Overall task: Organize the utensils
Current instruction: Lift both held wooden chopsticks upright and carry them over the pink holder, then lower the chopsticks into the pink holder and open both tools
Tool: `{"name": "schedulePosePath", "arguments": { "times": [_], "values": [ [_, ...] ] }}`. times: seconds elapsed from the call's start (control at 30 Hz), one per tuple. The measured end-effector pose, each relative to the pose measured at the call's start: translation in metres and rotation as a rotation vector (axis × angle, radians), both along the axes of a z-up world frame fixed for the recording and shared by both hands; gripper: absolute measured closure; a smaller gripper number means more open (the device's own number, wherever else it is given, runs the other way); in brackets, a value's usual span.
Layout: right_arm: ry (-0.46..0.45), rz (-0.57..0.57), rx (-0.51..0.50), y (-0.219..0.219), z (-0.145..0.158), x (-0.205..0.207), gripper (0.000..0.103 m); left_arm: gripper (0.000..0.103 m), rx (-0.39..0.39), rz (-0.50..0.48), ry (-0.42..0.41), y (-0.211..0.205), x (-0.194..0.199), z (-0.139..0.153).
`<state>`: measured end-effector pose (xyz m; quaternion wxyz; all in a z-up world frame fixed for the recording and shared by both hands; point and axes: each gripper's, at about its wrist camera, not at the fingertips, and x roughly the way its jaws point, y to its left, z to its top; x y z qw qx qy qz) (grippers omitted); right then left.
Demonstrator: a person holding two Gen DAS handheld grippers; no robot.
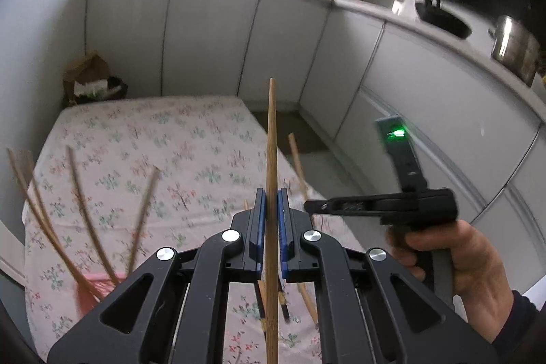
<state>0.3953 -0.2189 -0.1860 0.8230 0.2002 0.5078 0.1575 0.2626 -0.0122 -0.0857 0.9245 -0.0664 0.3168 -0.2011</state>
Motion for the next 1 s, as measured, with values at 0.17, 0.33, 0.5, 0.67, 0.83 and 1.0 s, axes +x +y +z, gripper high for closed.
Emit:
{"name": "schedulePosePath", "arguments": {
  "times": [0.17,0.33,0.5,0.67,0.83,1.0],
  "values": [
    [-0.247,-0.049,0.089,0.000,0.060,-0.021,0.095,0.097,-0.070,0.078,-0.109,0.041,-0.011,0.017],
    [-0.465,-0.057,0.162,0.027,0.100,-0.044,0.095,0.097,-0.138,0.181,-0.178,0.085,-0.017,0.016],
    [-0.579,-0.035,0.206,0.050,0.111,-0.059,0.095,0.097,-0.111,0.250,-0.209,0.102,-0.020,0.000],
    [-0.616,-0.013,0.213,0.072,0.108,-0.061,0.095,0.097,-0.060,0.301,-0.263,0.108,-0.025,-0.011],
    [-0.645,0.023,0.179,0.094,0.104,-0.067,0.095,0.097,-0.025,0.327,-0.297,0.109,-0.025,-0.019],
    [-0.649,0.041,0.146,0.114,0.098,-0.075,0.095,0.097,-0.010,0.364,-0.311,0.109,-0.021,-0.030]
  ]
}}
